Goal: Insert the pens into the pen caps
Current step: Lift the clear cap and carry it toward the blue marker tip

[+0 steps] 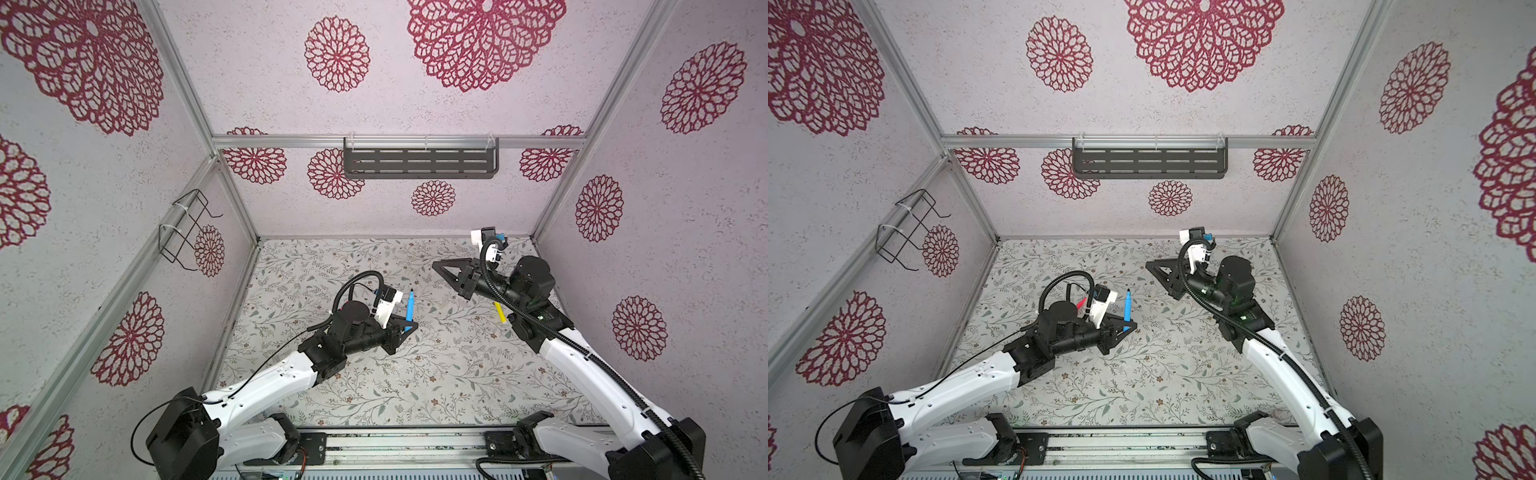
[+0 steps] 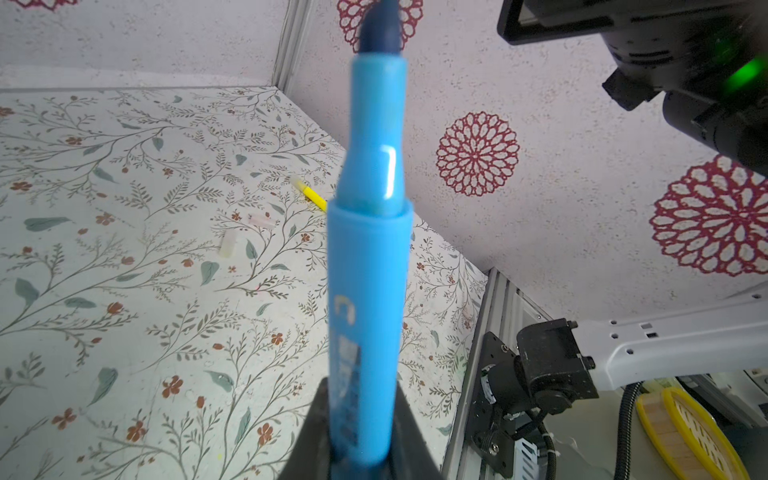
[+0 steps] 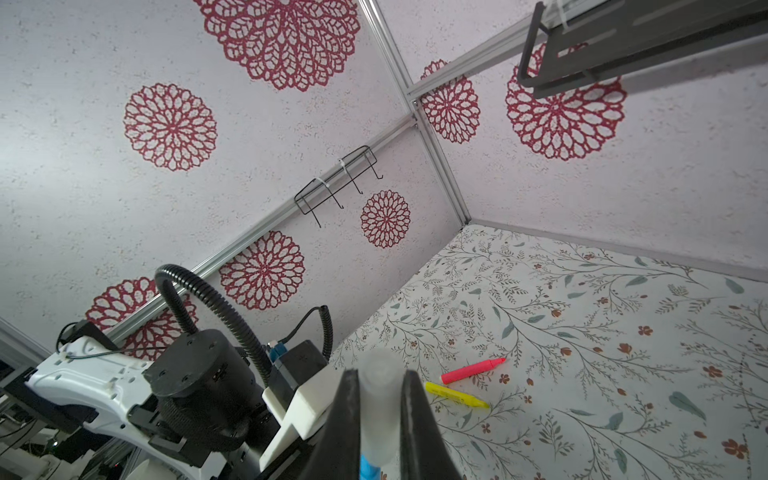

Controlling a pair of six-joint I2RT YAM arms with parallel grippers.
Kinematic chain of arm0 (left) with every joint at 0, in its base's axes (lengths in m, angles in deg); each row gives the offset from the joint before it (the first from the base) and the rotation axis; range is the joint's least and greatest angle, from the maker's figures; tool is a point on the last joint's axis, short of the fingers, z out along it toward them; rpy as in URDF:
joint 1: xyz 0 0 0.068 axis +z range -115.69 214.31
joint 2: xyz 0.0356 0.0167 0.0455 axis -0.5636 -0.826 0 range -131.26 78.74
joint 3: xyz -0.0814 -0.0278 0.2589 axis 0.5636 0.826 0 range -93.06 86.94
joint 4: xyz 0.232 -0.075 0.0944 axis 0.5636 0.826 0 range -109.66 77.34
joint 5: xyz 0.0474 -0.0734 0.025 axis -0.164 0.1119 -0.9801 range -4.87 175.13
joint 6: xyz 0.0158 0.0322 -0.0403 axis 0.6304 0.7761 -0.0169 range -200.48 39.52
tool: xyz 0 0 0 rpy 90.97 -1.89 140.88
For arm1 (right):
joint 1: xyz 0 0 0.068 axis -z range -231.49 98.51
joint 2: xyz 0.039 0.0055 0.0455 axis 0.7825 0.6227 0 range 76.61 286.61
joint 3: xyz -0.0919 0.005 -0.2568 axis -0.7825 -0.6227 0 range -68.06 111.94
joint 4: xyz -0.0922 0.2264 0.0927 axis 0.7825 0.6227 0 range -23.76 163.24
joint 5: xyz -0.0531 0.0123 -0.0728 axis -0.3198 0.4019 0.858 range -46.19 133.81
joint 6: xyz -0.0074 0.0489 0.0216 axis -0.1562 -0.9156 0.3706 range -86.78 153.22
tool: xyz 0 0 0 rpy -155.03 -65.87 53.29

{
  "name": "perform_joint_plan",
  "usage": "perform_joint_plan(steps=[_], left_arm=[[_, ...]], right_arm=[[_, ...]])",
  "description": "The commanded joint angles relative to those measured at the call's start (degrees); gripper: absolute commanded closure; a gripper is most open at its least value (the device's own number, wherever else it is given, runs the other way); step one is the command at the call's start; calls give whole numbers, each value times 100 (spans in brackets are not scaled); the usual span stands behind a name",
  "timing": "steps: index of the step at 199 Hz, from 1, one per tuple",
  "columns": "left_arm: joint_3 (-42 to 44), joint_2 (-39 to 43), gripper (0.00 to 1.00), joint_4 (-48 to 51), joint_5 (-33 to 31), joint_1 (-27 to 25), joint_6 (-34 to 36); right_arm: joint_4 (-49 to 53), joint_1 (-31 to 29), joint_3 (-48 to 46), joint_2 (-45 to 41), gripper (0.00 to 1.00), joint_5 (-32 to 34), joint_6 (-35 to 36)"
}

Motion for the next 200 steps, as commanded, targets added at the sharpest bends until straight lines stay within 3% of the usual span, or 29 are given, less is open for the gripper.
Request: perform_joint_plan(steps=[1, 49, 200], left_arm=[[-192, -64, 100, -111, 111, -116, 212], [-352, 8, 100, -21, 113, -231, 293], [-555, 169, 100, 56, -82, -452, 418]], right_arm=[[385, -115, 420, -180, 100, -142, 707], [601, -332, 496, -261, 100, -207, 1031], [119, -450, 195, -304, 100, -458, 682]])
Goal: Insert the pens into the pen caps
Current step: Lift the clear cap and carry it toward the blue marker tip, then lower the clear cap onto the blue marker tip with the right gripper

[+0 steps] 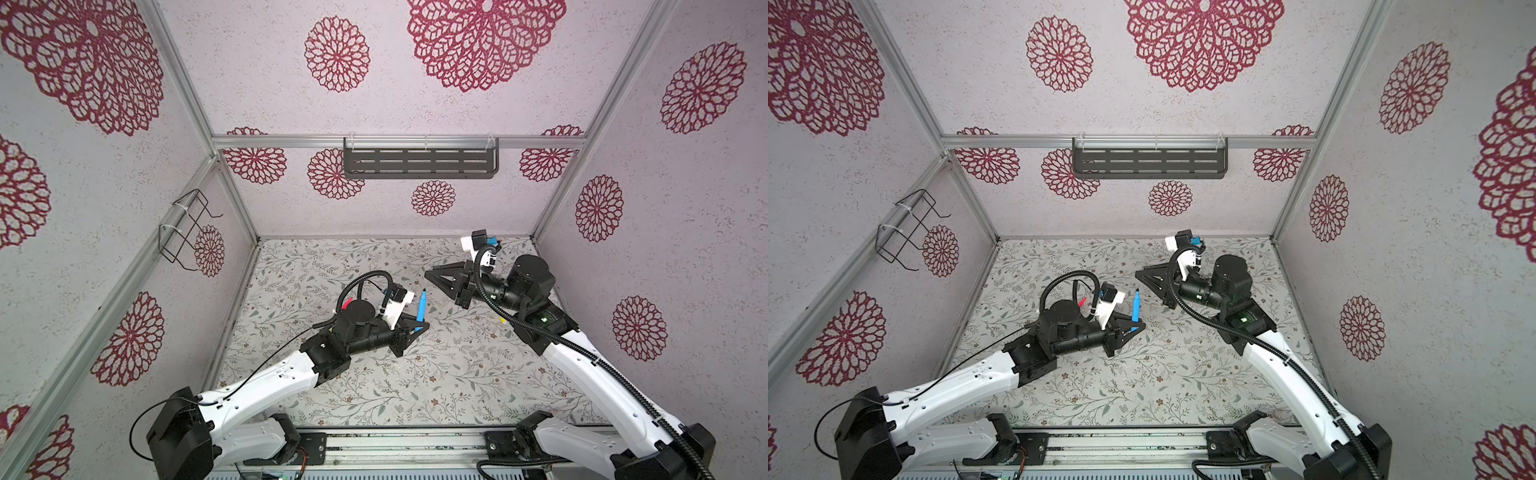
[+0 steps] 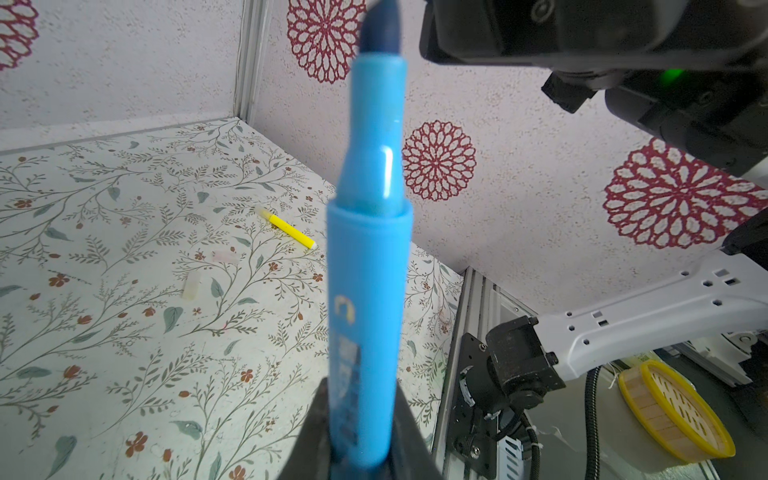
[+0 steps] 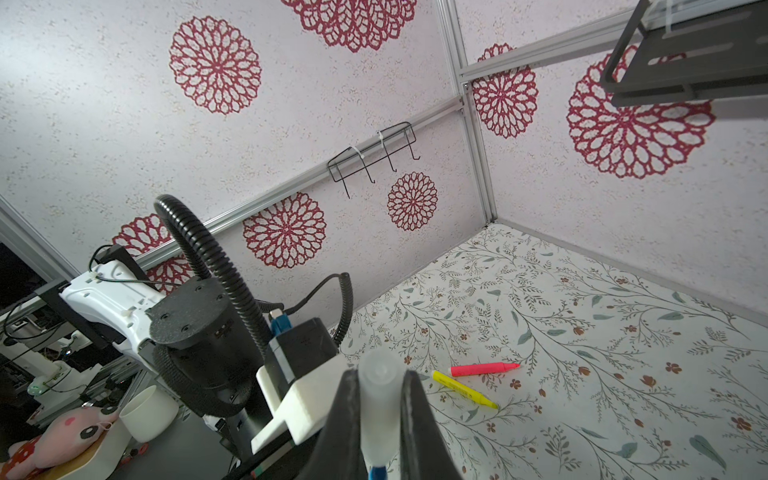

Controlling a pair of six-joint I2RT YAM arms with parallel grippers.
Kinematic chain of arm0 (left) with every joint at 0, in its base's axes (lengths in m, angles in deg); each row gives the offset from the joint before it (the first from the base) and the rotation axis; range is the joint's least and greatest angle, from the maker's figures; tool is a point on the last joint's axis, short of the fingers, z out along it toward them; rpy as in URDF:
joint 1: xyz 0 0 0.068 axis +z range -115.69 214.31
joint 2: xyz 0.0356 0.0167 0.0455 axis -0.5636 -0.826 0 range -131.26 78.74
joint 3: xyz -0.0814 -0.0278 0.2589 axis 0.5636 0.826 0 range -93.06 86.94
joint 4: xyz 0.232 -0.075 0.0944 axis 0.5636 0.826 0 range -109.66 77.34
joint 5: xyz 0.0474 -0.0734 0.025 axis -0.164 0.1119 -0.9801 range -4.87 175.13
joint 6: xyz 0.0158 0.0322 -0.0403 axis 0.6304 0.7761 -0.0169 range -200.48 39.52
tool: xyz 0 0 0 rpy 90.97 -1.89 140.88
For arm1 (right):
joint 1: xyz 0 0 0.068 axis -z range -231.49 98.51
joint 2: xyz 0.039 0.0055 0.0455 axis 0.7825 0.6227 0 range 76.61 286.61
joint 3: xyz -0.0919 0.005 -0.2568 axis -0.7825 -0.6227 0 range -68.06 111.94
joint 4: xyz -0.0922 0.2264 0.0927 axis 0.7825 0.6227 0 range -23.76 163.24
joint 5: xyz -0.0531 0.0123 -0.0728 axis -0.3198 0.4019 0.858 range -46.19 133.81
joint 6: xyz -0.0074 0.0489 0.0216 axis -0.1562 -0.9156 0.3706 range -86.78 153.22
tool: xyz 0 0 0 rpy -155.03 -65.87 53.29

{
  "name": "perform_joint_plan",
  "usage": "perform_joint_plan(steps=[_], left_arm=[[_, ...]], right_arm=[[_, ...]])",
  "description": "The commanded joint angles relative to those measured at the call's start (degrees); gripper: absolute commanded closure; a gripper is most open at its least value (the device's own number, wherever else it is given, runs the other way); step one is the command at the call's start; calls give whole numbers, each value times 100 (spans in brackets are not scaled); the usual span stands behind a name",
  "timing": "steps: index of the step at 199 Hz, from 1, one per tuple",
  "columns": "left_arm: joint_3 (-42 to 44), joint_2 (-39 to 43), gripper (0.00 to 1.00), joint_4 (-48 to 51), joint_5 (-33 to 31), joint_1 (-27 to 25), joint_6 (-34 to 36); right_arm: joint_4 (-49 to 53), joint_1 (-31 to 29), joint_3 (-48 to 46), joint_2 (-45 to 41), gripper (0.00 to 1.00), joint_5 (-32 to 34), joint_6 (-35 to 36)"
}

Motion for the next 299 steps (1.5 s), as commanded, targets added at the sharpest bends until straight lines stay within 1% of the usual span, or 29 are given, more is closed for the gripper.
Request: perform_joint_plan(steps=[1, 37, 108, 202, 263, 277, 299], left_arm=[[-184, 117, 100, -17, -50, -83, 129], [-258, 75, 100, 5, -41, -90, 160], [-263, 82, 100, 27, -101, -102, 187], [-206, 267, 100, -98, -16, -119, 187], [-54, 436, 100, -360, 109, -129, 151], [-49, 454, 100, -377, 129, -127, 149], [-35, 446, 100, -377, 109, -131, 153]], right_arm=[[-412, -36, -44, -183, 100, -192, -122], [-545, -79, -148, -226, 100, -249, -258], [-592, -121, -310, -333, 100, -306, -305], [-524, -175, -485, -412, 100, -571, -169], [-423, -190, -455, -496, 100, -924, -66], [-396, -190, -441, -501, 91, -1006, -53], [-393, -186, -411, -541, 63, -1054, -75]])
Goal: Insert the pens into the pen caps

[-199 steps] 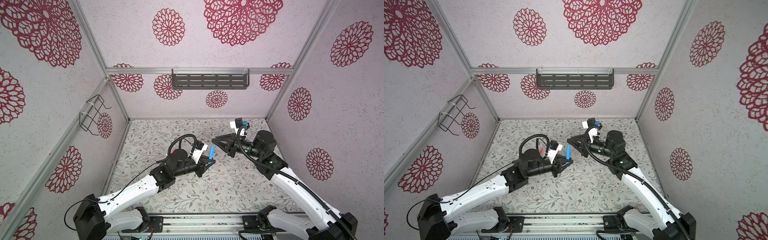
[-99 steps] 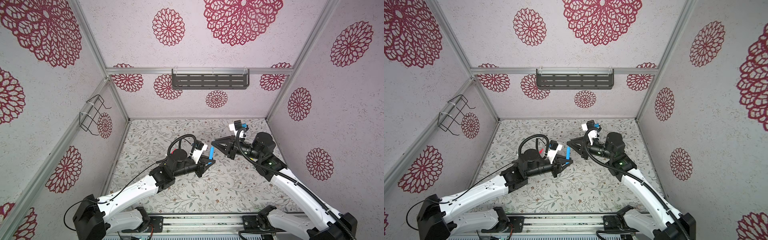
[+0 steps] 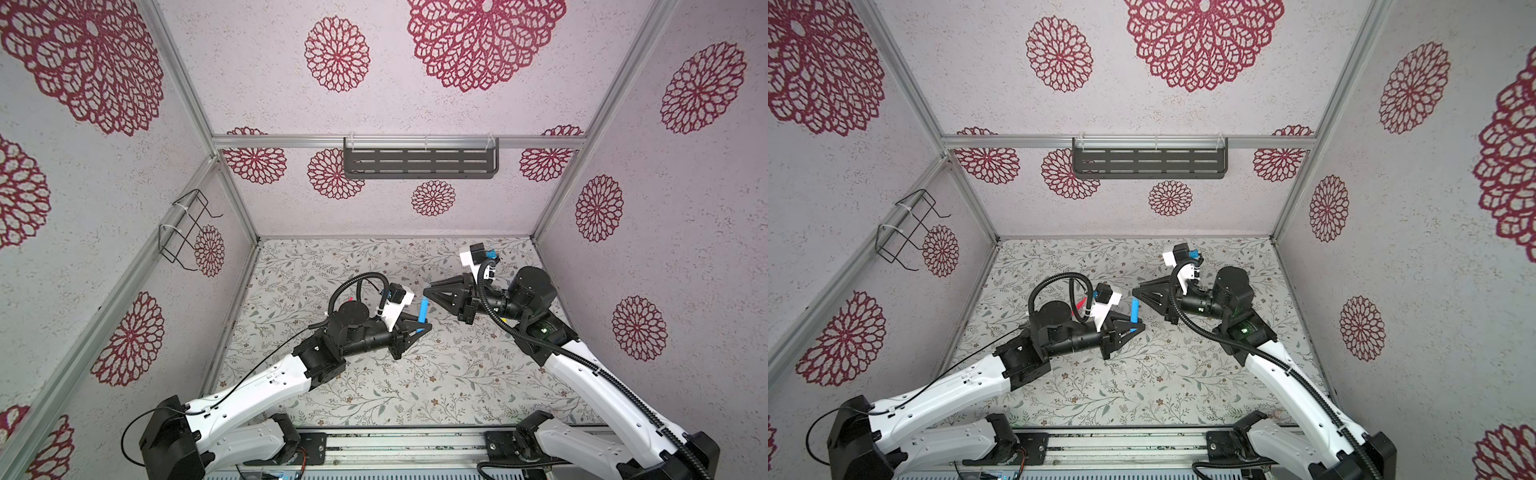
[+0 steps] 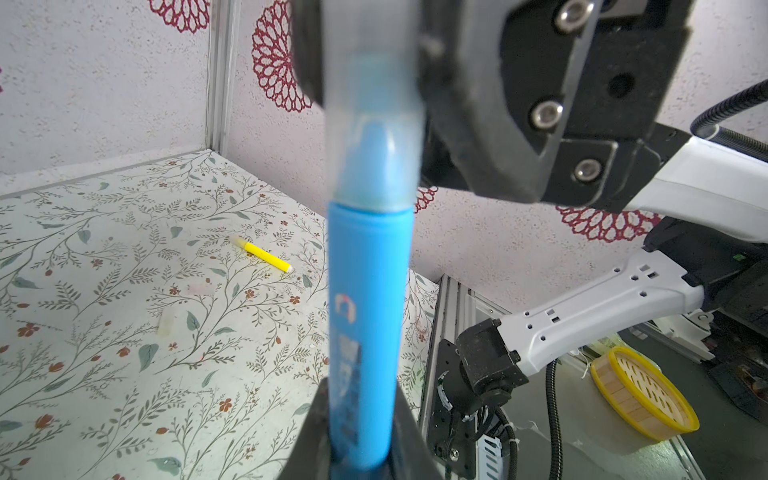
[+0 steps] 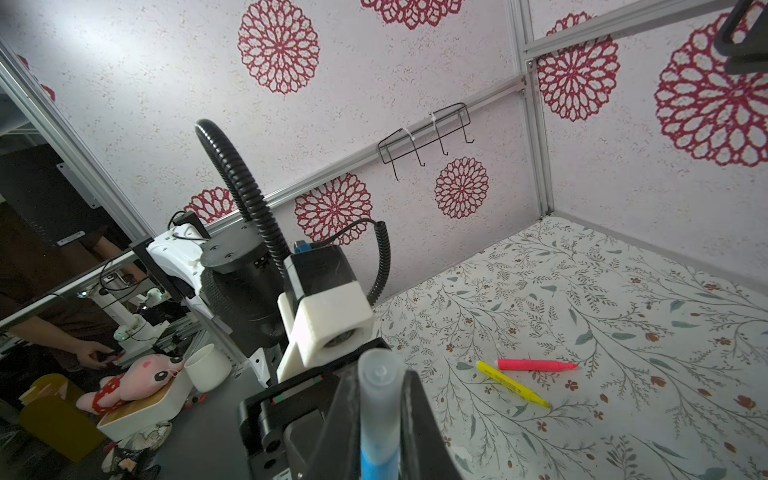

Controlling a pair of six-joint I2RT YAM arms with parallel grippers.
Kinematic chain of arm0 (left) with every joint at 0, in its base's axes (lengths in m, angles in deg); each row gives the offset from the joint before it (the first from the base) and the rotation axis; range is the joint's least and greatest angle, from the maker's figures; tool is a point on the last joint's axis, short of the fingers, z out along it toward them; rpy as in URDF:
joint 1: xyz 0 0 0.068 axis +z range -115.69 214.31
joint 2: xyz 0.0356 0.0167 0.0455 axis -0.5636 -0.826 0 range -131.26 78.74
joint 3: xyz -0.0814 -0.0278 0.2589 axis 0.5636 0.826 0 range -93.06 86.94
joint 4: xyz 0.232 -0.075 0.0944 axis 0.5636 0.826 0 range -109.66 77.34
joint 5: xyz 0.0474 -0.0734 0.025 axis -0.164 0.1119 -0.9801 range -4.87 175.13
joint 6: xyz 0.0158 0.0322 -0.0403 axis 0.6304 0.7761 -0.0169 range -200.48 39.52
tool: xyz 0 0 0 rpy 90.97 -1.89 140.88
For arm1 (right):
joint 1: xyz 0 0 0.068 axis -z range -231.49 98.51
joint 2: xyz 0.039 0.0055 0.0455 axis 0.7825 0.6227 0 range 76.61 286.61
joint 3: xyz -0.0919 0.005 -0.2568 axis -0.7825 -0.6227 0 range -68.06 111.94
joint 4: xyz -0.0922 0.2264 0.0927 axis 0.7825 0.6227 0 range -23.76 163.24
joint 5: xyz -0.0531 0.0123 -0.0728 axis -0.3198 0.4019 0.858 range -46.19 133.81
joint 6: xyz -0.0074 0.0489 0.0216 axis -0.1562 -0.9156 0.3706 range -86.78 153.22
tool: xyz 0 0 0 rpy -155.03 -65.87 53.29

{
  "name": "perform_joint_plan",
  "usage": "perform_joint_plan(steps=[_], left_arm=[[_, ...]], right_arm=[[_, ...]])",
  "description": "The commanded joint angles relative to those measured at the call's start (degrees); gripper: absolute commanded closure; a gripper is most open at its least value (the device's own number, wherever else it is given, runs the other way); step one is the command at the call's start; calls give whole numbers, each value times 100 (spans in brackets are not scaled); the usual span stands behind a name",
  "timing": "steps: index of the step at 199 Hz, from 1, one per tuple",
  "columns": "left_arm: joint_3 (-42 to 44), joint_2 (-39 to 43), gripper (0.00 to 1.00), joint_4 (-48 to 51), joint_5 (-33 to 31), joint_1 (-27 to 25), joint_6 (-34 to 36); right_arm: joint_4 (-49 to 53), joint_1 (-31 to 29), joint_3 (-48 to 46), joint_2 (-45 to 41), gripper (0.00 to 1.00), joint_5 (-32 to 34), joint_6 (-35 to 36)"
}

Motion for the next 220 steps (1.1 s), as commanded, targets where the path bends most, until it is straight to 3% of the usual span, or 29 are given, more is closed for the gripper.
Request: perform_joint_plan(steps=[1, 12, 16, 21, 27, 31, 64, 86, 94, 109, 122, 197, 220], left_arm=[[28, 125, 100, -322, -70, -37, 56], [53, 116, 100, -322, -83, -36, 61], [60, 104, 100, -327, -94, -35, 62], [72, 100, 100, -322, -112, -35, 60], [81, 92, 100, -310, -138, -31, 78], [90, 82, 100, -286, -150, -35, 90], [186, 147, 100, -226, -272, -35, 112], [248, 236, 100, -209, -353, -37, 119], [267, 265, 100, -191, -371, -31, 120], [288, 306, 100, -158, -395, -35, 129], [306, 312, 100, -133, -443, -35, 147], [352, 239, 100, 56, -606, -52, 235], [358, 233, 100, 64, -640, -70, 210]], right_arm=[[-16, -31, 102, -193, 62, -333, 133], [-14, -34, 122, -253, 53, -276, 136], [-38, -32, 118, -287, 39, -262, 135], [-76, -30, 103, -341, 30, -220, 121], [-137, -36, 75, -401, 6, -148, 109], [-163, -33, 58, -446, 1, -119, 99], [247, -34, 5, -746, 1, 709, 105], [865, -31, -152, -997, 1, 2012, -378], [632, -22, -418, -1139, 1, 2438, -642], [-69, 14, -861, -1387, 1, 2442, -402], [-35, 17, -918, -1454, 1, 2945, -617], [1296, 20, 339, -739, 1, 3058, 89], [1221, 19, 521, -561, 1, 3150, 104]])
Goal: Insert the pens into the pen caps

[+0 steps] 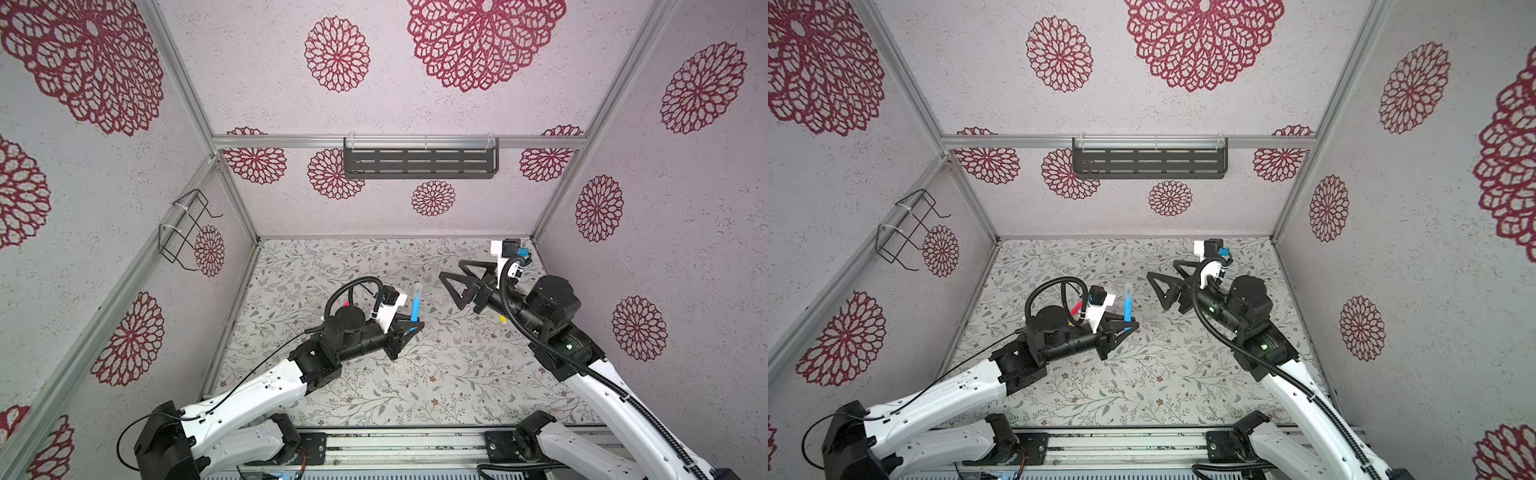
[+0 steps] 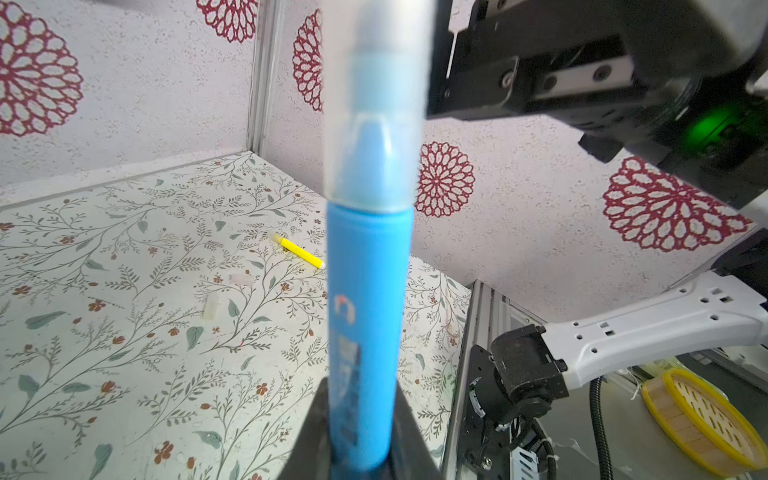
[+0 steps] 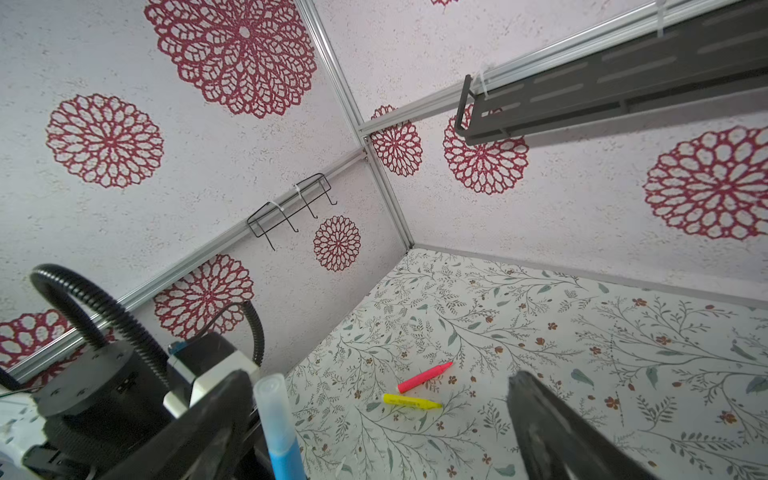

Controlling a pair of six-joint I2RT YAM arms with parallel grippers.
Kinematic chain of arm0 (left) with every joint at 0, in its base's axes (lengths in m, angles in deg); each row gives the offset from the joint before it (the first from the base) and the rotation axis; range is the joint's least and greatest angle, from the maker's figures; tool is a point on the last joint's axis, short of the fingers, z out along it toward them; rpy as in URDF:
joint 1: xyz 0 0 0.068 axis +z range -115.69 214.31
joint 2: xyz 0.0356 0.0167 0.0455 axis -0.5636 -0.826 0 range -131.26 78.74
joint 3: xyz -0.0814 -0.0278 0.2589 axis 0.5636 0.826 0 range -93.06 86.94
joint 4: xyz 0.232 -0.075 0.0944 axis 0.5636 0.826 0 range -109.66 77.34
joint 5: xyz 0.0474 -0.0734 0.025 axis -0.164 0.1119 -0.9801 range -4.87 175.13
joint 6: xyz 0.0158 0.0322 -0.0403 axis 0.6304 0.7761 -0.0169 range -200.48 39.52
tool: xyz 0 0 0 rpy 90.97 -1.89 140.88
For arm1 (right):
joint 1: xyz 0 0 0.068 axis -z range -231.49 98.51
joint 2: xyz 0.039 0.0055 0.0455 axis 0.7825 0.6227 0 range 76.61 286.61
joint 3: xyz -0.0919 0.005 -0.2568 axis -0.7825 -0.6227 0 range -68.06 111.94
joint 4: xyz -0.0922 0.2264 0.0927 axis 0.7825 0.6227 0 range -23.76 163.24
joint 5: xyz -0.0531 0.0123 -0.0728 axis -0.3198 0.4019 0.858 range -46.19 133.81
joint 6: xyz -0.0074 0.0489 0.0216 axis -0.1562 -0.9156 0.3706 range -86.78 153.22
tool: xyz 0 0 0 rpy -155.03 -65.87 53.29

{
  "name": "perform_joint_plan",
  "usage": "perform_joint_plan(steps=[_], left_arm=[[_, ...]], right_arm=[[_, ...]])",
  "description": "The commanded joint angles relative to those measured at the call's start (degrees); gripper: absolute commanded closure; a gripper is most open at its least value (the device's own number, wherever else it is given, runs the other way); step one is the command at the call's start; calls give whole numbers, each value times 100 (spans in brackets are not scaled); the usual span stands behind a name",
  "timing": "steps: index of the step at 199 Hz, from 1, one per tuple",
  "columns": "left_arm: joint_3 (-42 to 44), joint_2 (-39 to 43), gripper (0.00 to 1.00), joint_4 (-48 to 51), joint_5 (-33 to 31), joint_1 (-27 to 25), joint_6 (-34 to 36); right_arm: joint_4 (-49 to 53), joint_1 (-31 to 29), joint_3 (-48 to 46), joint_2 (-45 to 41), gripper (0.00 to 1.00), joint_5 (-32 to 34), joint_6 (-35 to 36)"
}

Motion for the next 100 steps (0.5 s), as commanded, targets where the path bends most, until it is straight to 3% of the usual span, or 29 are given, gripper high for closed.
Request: perform_joint_plan(steps=[1, 24, 100], left_arm=[[81, -1, 100, 8, -100, -77, 87], [92, -23, 100, 13, -175, -98, 100], [-40, -264, 100, 23, -126, -125, 126]], right_arm=[[102, 5, 266, 118, 1, 182, 218], [96, -3, 550, 388, 1, -100, 200], [498, -124, 1150, 1088, 15, -276, 125]])
